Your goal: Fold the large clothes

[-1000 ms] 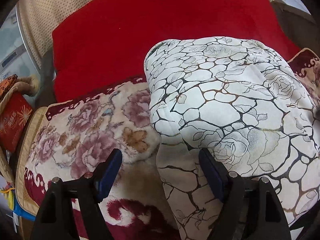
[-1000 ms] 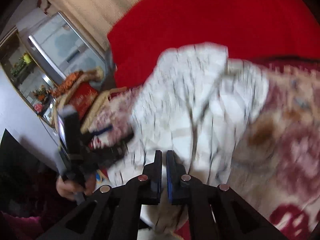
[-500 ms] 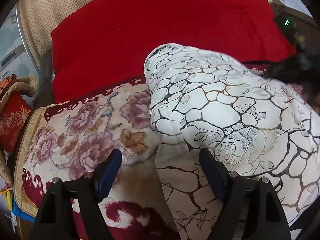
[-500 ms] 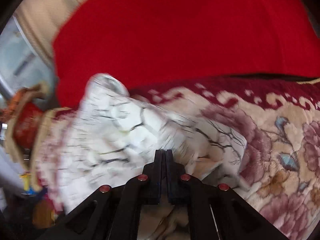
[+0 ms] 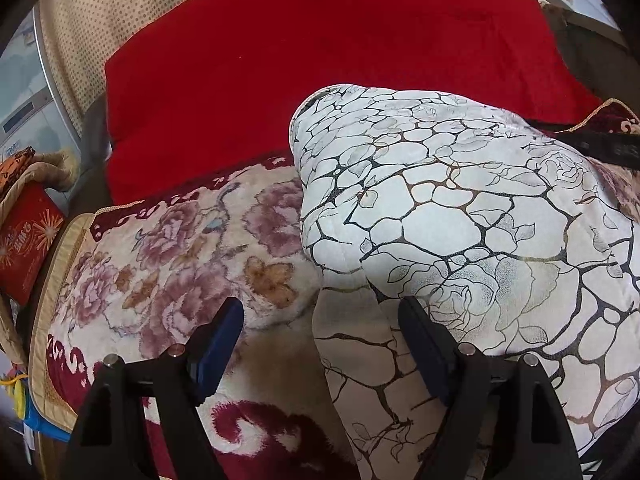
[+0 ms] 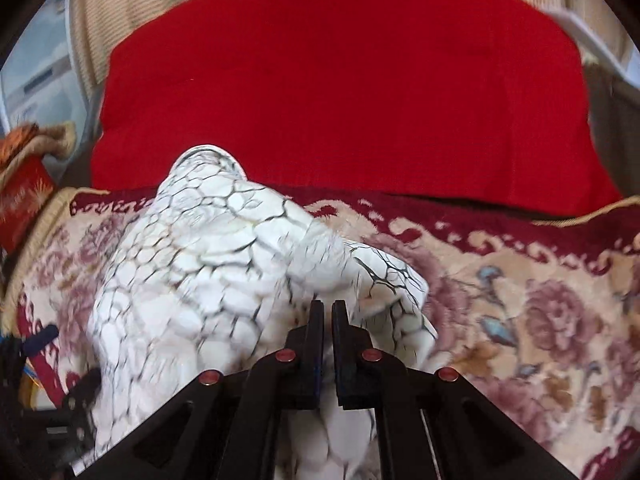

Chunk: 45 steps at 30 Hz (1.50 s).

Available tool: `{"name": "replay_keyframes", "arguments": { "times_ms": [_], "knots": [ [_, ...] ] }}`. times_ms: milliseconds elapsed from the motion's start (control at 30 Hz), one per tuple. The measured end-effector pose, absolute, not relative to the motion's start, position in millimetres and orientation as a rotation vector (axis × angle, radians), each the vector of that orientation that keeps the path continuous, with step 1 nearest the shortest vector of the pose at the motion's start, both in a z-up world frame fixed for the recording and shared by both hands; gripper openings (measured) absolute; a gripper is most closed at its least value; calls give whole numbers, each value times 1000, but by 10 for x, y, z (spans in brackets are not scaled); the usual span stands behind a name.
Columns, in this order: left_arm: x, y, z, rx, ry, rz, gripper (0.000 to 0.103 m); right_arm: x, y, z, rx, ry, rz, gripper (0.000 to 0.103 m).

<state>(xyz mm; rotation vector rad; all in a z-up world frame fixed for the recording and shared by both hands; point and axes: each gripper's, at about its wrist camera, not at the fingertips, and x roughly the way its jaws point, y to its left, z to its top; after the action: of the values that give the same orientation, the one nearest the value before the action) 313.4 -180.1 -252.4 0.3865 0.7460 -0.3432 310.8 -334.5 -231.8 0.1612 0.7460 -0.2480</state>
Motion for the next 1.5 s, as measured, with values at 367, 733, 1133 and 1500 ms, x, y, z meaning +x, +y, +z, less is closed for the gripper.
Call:
{"name": "replay_keyframes", "arguments": {
  "times_ms": [367,733,1133,1500],
  "knots": [
    [3148,-1794,-2535,369,755,-342,81,2901,-2896,-2426,-63,727,-314,7],
    [3169,-1795,-2541,365,758,-343,82,2922,-2854,-2535,-111,717,-327,7],
    [3175,-1762,-2508,357,745,-323,85,2859,-2956,-2552,-40,741,-293,7],
    [3126,-1731,-2461,365,725,-315,85,2269,-2618,-2222,0,641,-122,7]
  ]
}}
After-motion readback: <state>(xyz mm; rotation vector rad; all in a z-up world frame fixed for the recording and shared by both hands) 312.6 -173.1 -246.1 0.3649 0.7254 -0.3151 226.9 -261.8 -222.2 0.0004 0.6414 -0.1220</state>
